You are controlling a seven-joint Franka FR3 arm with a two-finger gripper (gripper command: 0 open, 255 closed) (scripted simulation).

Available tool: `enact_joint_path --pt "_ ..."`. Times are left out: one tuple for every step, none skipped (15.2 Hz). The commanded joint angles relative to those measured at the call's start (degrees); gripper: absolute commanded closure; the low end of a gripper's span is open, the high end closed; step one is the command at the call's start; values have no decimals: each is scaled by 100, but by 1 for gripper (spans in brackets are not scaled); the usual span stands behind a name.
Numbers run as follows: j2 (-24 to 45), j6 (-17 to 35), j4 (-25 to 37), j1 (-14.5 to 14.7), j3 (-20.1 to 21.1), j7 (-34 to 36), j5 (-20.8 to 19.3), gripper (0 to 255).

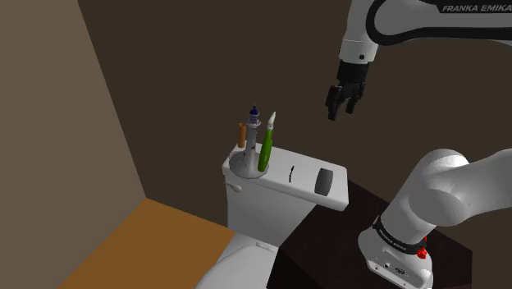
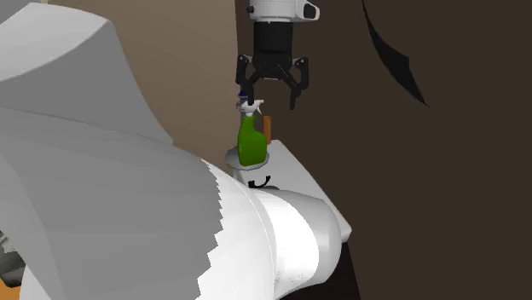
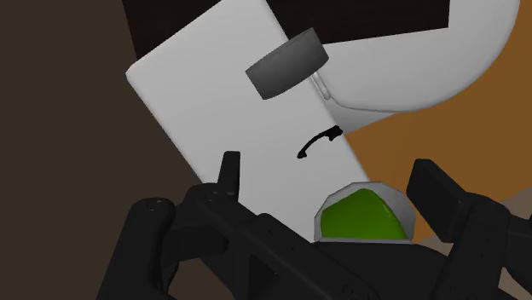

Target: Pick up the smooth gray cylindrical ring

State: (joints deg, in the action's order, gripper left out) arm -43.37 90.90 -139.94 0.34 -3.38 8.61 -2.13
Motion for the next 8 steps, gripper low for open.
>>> enact_joint_path --pt "0 0 0 0 0 0 0 0" --pt "47 151 -155 -63 2 143 13 0" --pt "99 304 -305 -126 4 285 26 0" --pt "158 459 -453 -190 5 426 40 0" --pt "222 617 -596 -251 5 566 54 0" --pt "292 777 -736 -312 4 706 68 0" --pt "369 941 -872 -373 3 844 82 0" --pt "453 1108 -1004 -434 1 980 98 0"
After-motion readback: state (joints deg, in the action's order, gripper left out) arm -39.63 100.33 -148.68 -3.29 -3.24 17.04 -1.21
